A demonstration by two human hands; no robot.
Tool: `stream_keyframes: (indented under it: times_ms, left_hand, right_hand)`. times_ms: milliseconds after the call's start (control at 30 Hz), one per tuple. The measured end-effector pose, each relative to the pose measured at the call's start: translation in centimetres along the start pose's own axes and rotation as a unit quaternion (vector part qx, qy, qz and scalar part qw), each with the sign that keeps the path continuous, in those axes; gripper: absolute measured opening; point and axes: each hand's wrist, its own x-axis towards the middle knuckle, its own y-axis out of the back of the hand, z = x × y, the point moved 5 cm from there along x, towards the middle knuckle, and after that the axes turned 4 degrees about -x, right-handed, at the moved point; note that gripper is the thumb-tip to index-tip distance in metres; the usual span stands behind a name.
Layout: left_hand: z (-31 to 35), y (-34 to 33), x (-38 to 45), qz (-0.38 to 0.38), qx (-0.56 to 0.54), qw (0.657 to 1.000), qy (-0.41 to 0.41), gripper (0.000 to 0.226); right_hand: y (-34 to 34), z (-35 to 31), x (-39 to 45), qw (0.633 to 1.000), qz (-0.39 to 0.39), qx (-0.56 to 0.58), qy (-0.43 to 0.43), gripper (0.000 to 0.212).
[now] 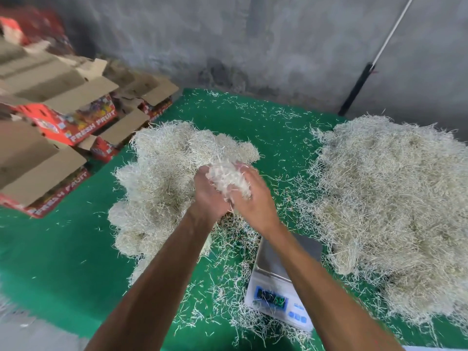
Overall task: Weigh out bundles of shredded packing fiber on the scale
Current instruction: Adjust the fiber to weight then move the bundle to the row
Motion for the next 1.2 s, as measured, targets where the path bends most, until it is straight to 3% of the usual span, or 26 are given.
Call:
stream_keyframes:
  times_ms: [33,100,133,200,333,433,500,567,633,700,733,767,900,933,1067,1100,1200]
  left_hand:
    - [-0.9,0.8,0.5,-0.001,-0.048,0.998,0.034,0.035]
    - [-1.6,2.1,-0.2,-0.013,0.067,0.997,0.041,0.028]
    - [-2.1,1.6,-0.8,-0.075,0.071,0.992,0.074,0.020]
    - [-0.2,1.1,-0.9,-0.078,0.122,0.989,0.018,0.024]
    - [4.0,3.7,0.5,0.004,-0.111,0.992,0.051,0.041]
    - [3.1,6.7,1.0,0.067,-0.140,0.986,0.055,0.040]
    - [3.8,6.5,1.5,0.037,-0.142,0.986,0.085,0.050]
    - [6.3,6.6,2.8,0.014,-0.224,0.969,0.104,0.064]
    - [9.0,7.7,4.7,0.002,-0.193,0.977,0.092,0.066]
    - [10.2,9.1,6.1,-0.014,-0.186,0.977,0.106,0.096]
    - [10.7,9.6,6.8,-0.033,-0.185,0.978,0.093,0.099]
    - [11.1,10.1,7.5,-0.045,-0.186,0.979,0.069,0.094]
    - [13.0,13.4,9.5,0.025,-0.184,0.981,-0.047,0.063]
    - [13.2,14.1,9.7,0.024,-0.178,0.982,-0.062,0.061]
    - [13.3,15.1,10.1,0.057,-0.116,0.987,-0.096,0.045]
    - [13.4,15.2,10.1,0.066,-0.116,0.987,-0.092,0.040]
    - [13.2,14.9,9.5,0.106,-0.094,0.983,-0.116,0.026]
  right_hand:
    - [-1.1,-1.1,0.1,0.999,-0.010,0.027,0.028,0.047]
    - [-2.1,-2.7,0.9,0.998,-0.001,0.056,0.033,0.038]
    - [-1.9,-2.8,1.7,0.998,0.006,0.063,0.014,0.037]
    - [-1.1,-1.9,2.9,0.998,0.000,0.056,-0.012,0.041]
    - [-4.3,-2.7,1.8,0.993,-0.085,0.061,0.047,0.052]
    - [-8.1,-5.9,3.3,0.981,-0.105,0.105,0.125,0.047]
    - [-8.4,-6.5,5.9,0.984,-0.070,0.114,0.118,0.029]
    - [-8.4,-6.3,8.2,0.990,-0.051,0.058,0.119,0.035]
    - [-9.3,-5.8,9.8,0.988,-0.104,0.010,0.112,0.050]
    - [-10.6,-5.5,11.8,0.979,-0.181,-0.018,0.097,0.056]
    - [-10.8,-5.8,13.2,0.975,-0.193,-0.041,0.101,0.058]
    - [-10.4,-6.3,15.1,0.976,-0.174,-0.060,0.116,0.059]
    - [-8.1,-8.4,22.1,0.987,0.062,-0.081,0.123,0.056]
    - [-8.6,-8.0,23.1,0.988,0.060,-0.099,0.104,0.060]
    - [-11.5,-3.7,22.6,0.948,-0.144,-0.283,-0.032,0.069]
    - [-11.2,-3.1,22.2,0.955,-0.143,-0.257,-0.046,0.069]
    - [-9.0,-2.9,21.1,0.990,-0.044,-0.119,-0.056,0.072]
